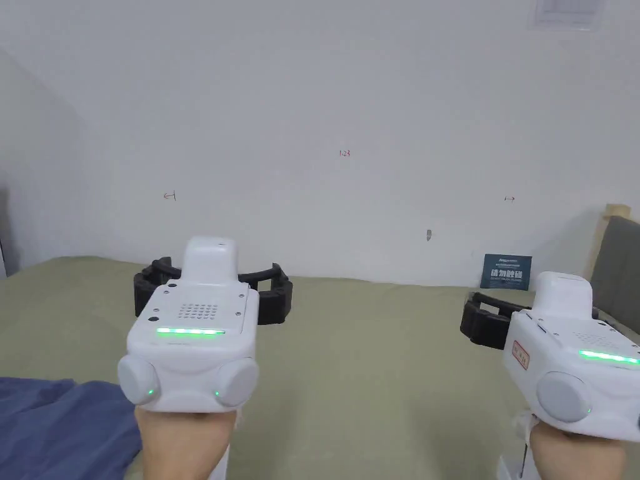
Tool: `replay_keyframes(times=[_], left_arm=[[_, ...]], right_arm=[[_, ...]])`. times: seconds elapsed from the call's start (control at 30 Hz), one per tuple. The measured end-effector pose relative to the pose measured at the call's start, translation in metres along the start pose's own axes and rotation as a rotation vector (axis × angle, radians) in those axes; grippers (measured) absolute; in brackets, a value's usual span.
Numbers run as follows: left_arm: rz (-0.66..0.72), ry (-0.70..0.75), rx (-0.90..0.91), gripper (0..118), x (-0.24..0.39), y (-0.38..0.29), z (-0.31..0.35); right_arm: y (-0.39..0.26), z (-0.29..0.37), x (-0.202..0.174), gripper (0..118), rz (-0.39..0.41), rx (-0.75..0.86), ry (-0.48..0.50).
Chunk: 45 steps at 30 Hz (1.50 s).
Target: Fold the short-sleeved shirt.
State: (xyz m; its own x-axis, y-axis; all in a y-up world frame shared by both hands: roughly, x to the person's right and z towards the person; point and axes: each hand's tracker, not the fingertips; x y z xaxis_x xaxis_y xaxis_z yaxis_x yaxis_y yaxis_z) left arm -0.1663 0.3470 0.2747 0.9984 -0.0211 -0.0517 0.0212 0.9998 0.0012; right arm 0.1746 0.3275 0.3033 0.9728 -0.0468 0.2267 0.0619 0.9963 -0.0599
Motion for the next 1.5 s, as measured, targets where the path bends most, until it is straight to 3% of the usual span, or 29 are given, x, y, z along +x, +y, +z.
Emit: replay_keyframes(times=[0.57, 0.97, 1.03, 1.07, 1.1, 1.13, 1.17, 1.2, 1.3, 1.4, 1.5], left_arm=[[-0.044, 0.013, 0.002, 118, -0.008, 0.006, -0.003], [0.037, -0.002, -0.075, 118, -0.017, -0.001, -0.007], [0.016, 0.013, -0.074, 118, -0.014, -0.001, -0.006], [0.006, 0.021, -0.068, 118, -0.012, -0.002, -0.003], [-0.004, 0.020, -0.066, 113, -0.011, -0.002, -0.001], [-0.009, 0.011, -0.050, 89, -0.011, -0.003, 0.002], [-0.024, 0.016, -0.026, 8, -0.009, -0.004, 0.004], [-0.037, 0.034, -0.021, 1, -0.007, -0.004, 0.006], [0.017, 0.011, -0.009, 1, -0.023, -0.007, 0.012], [0.001, 0.030, -0.027, 1, -0.035, -0.007, 0.018], [0.021, 0.068, -0.047, 1, -0.061, -0.003, 0.032]], right_arm=[[0.013, 0.005, -0.004, 118, 0.039, 0.003, 0.017], [0.018, 0.009, -0.010, 117, 0.080, -0.010, 0.030], [0.016, 0.011, -0.012, 114, 0.087, -0.009, 0.042], [0.015, 0.013, -0.013, 104, 0.095, -0.005, 0.046], [0.013, 0.015, -0.016, 86, 0.114, 0.000, 0.047], [0.013, 0.017, -0.018, 60, 0.131, 0.005, 0.048], [0.011, 0.018, -0.019, 23, 0.142, 0.006, 0.048], [0.010, 0.018, -0.021, 13, 0.143, 0.003, 0.045], [0.006, 0.020, -0.023, 13, 0.128, -0.017, 0.079], [0.002, 0.025, -0.037, 1, 0.144, -0.017, 0.098], [0.000, 0.033, -0.069, 1, 0.147, -0.008, 0.216]])
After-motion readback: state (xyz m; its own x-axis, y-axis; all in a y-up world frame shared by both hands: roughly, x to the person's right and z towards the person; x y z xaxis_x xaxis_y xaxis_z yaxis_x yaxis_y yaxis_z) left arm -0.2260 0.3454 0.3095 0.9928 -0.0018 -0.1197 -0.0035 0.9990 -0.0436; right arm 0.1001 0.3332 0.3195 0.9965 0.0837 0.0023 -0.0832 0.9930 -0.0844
